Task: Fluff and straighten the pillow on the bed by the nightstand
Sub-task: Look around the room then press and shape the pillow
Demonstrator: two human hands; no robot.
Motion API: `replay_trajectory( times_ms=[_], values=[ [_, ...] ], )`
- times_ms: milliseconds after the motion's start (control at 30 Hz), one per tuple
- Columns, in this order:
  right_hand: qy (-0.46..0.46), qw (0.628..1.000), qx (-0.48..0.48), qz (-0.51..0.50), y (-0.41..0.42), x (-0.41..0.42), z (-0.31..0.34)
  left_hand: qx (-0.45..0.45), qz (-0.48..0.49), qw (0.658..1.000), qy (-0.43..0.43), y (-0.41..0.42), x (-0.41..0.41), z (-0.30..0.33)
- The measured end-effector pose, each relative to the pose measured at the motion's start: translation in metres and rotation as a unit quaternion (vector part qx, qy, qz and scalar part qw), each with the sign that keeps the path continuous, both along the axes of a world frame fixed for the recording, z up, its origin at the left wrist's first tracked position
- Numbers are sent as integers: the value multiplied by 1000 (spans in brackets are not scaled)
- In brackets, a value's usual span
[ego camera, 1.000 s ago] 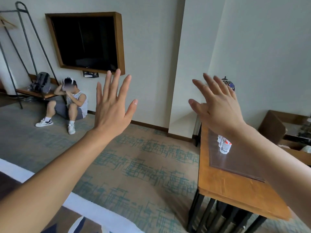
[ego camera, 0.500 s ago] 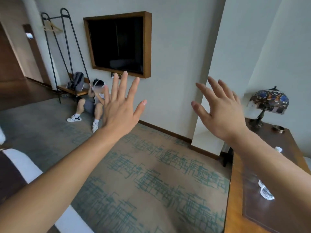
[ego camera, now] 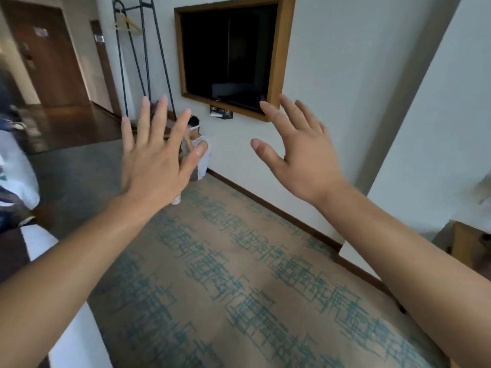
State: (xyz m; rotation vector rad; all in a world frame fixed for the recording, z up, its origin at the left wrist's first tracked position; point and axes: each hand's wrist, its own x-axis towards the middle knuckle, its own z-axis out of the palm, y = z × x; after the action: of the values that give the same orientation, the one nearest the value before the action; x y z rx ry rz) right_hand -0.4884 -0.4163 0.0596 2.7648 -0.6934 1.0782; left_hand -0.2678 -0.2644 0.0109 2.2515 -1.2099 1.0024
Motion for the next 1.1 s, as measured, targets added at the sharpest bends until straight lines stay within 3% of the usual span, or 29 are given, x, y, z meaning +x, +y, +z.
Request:
replay_trajectory(
  times_ms=[433, 700, 1100],
  values=[
    [30, 983, -13, 182, -56, 285, -46, -18, 222, 970, -92, 46, 197, -23],
    [23, 963, 20, 268, -116, 453, -40, 26, 297, 952, -65, 24, 316, -8],
    [29, 938, -13, 344, -94, 680, -25, 0, 398, 914, -85, 71, 499, -3]
  ],
)
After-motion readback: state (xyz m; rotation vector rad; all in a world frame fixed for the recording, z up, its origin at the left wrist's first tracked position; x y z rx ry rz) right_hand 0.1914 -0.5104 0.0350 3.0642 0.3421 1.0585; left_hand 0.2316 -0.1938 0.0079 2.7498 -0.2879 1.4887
